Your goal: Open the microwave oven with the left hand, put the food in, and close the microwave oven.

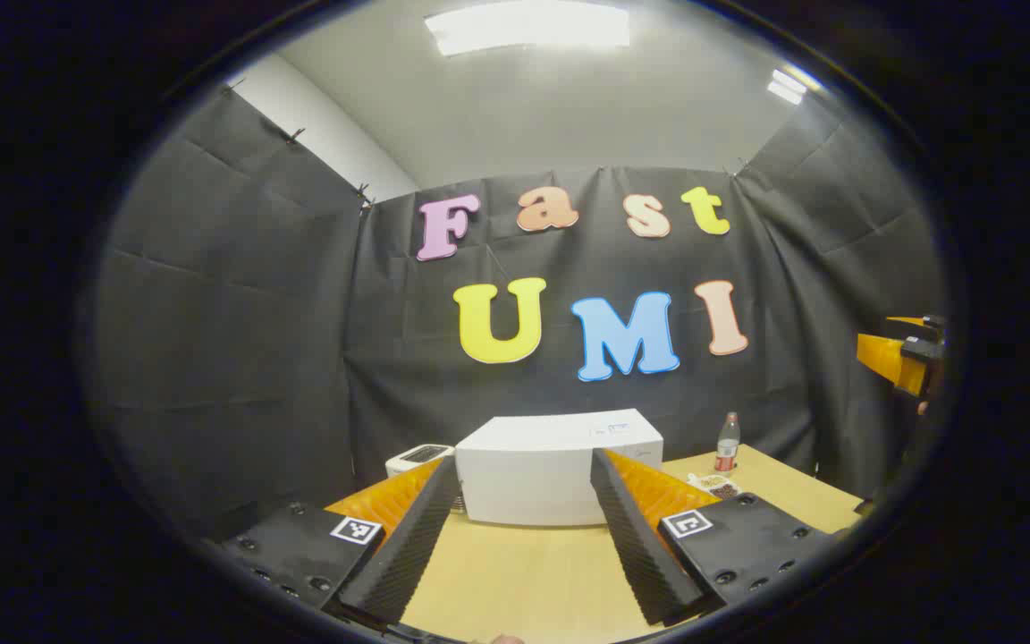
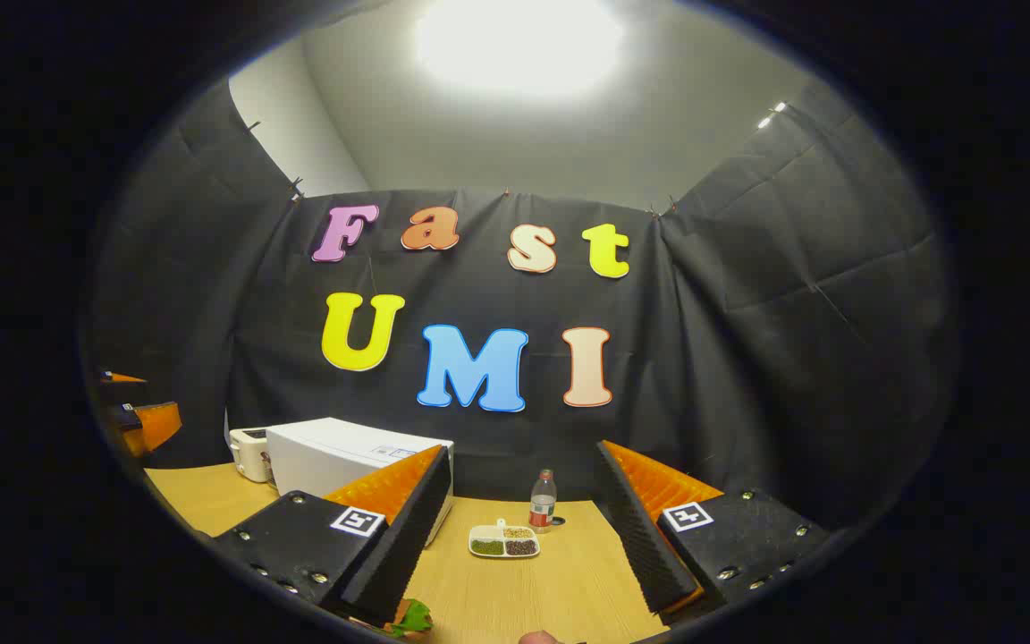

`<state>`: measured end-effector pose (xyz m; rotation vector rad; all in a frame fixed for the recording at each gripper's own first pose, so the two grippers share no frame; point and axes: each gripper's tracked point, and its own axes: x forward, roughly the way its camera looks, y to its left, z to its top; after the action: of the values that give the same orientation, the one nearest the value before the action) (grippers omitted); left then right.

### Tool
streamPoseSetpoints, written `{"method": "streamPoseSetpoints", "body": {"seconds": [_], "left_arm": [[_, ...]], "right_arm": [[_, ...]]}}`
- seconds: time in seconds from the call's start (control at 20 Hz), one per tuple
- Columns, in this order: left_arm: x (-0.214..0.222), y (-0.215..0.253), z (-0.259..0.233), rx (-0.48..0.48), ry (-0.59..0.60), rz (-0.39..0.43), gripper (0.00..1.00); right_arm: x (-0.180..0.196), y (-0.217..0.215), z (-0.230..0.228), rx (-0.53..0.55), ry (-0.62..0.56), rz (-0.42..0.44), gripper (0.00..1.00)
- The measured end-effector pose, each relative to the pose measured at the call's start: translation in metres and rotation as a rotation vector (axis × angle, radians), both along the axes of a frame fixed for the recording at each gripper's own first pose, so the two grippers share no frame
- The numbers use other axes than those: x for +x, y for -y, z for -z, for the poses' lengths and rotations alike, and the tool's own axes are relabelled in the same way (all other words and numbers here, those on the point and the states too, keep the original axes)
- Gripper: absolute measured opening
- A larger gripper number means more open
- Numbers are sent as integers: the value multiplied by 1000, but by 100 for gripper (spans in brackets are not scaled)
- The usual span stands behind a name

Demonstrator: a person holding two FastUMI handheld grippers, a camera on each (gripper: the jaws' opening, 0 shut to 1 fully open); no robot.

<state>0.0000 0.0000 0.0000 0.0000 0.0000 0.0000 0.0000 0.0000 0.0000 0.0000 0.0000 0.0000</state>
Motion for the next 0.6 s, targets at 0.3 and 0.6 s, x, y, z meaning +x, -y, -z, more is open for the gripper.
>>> {"method": "streamPoseSetpoints", "body": {"seconds": [0.3, 0.6], "left_arm": [[5, 7, -3, -9, 8, -1, 100], [4, 17, -5, -17, 16, -1, 100]], "right_arm": [[1, 6, 1, 1, -3, 6, 97], [2, 17, 6, 0, -3, 7, 97]]}}
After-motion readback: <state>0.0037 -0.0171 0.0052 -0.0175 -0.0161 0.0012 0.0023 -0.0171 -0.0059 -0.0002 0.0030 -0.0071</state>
